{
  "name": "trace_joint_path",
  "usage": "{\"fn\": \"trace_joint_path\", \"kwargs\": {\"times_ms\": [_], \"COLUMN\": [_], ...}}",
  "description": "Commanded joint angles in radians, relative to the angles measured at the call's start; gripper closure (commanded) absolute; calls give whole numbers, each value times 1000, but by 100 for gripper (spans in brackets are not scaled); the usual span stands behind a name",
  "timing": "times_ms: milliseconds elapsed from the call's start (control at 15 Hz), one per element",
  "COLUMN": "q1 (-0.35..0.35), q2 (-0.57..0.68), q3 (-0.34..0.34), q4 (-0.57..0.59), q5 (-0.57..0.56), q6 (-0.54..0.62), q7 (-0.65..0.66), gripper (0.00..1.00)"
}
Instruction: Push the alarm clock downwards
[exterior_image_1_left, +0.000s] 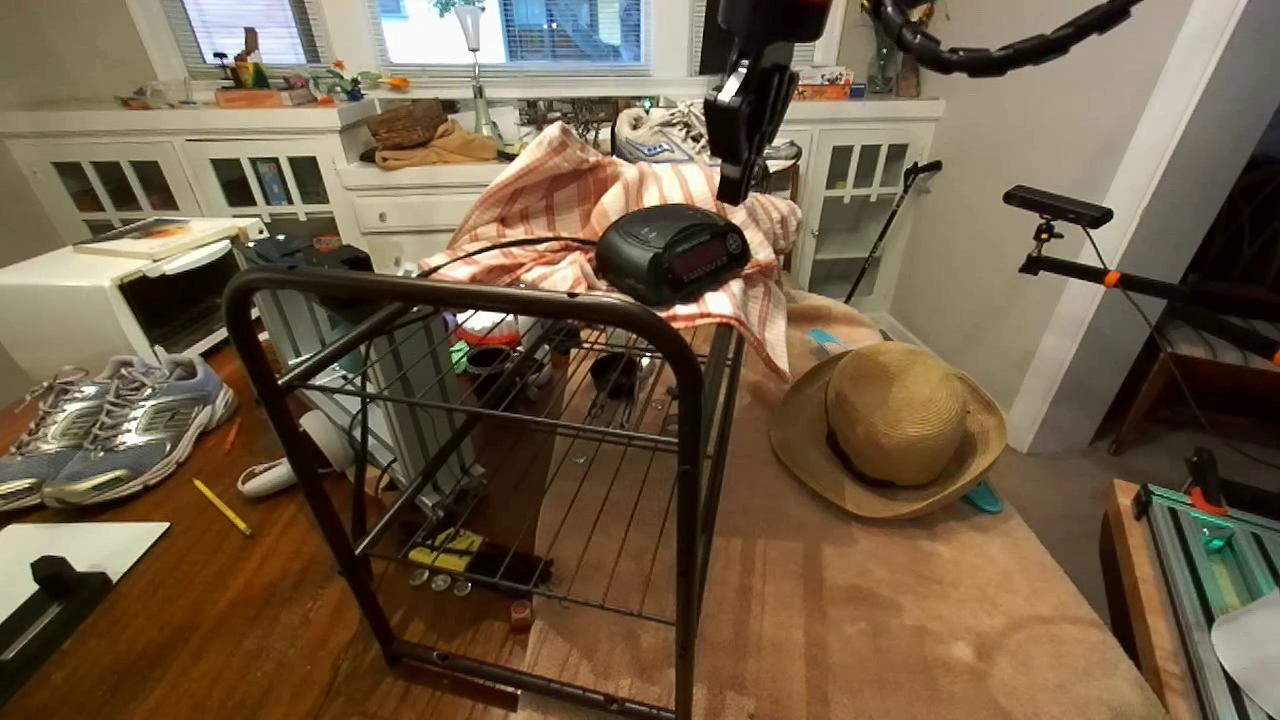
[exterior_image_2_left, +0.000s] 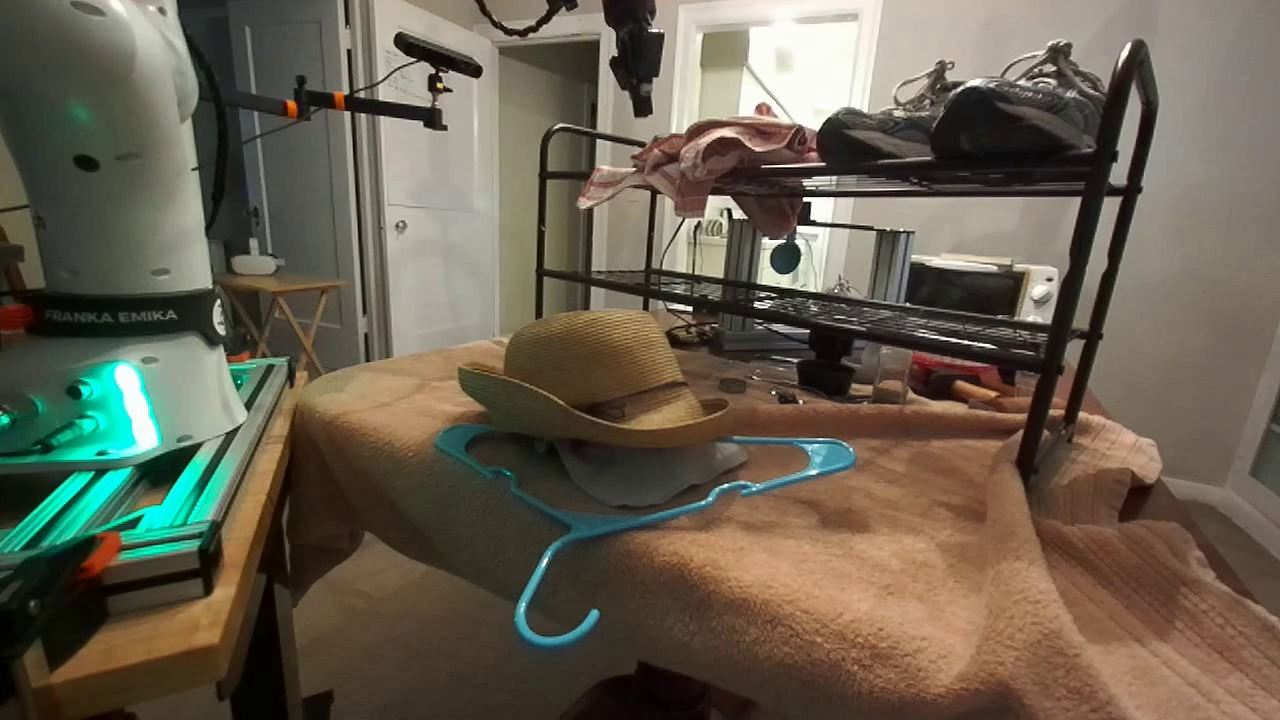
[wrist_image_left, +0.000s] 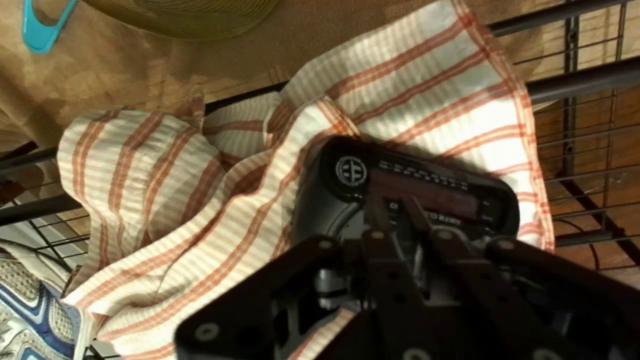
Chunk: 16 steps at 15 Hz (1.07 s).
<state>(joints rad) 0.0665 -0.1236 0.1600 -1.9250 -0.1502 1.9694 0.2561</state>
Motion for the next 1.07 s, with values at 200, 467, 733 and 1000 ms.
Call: {"fn": "trace_joint_path", "kwargs": {"times_ms": [200, 467, 733, 1000], "q1": [22, 31, 38, 40], "q2": [73, 83, 97, 107], "q3": [5, 4, 2, -2], "q4": [65, 51, 41, 34], "q5": [-19, -56, -84, -76], "q6": [14, 47, 111, 123], "q7": [160, 196, 194, 193], "gripper": [100, 100, 100, 100]}}
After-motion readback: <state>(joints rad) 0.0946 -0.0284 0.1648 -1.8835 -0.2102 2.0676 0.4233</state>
